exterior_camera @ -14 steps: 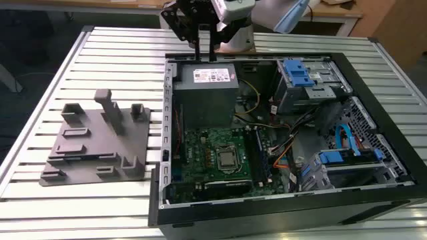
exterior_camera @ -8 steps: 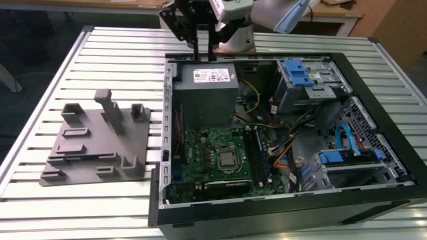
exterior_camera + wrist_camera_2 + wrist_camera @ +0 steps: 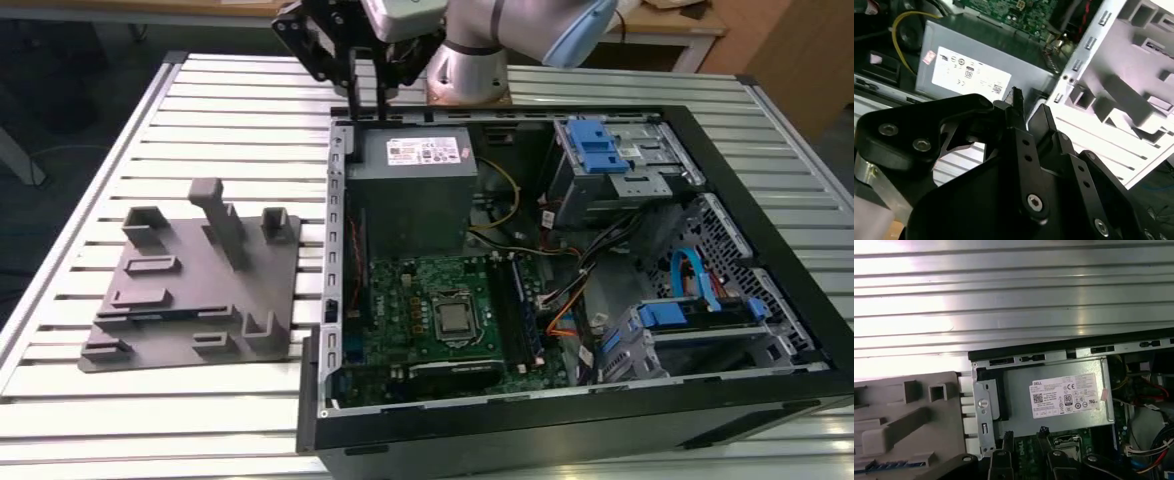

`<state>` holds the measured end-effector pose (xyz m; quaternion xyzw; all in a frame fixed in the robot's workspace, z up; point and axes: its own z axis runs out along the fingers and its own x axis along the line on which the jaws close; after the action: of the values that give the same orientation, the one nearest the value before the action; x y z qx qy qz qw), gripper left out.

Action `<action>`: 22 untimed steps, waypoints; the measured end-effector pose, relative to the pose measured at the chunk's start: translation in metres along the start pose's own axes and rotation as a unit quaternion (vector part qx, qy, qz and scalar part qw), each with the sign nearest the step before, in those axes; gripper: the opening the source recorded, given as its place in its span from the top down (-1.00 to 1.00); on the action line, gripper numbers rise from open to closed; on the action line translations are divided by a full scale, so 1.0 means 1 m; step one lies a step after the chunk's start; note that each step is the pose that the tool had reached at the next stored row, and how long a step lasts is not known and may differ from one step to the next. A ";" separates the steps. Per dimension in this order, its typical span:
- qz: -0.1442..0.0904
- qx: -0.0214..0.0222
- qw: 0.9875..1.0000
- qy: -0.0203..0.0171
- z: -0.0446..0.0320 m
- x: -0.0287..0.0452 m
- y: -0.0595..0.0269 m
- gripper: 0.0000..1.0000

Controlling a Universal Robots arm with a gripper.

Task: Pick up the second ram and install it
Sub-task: 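Reach for the second ram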

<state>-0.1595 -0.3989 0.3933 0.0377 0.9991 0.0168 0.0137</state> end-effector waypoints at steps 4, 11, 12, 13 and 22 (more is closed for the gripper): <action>0.000 0.001 1.000 -0.001 -0.0005 0.0183 -0.0014 0.36; 0.000 0.001 1.000 -0.001 -0.0009 0.0458 -0.0034 0.36; 0.000 0.001 1.000 -0.001 -0.0009 0.0487 -0.0037 0.36; 0.000 0.001 1.000 -0.001 -0.0009 0.0513 -0.0039 0.36; 0.000 0.001 1.000 -0.001 -0.0011 0.0798 -0.0060 0.36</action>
<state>-0.2395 -0.3989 0.3920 0.0378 0.9991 0.0155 0.0148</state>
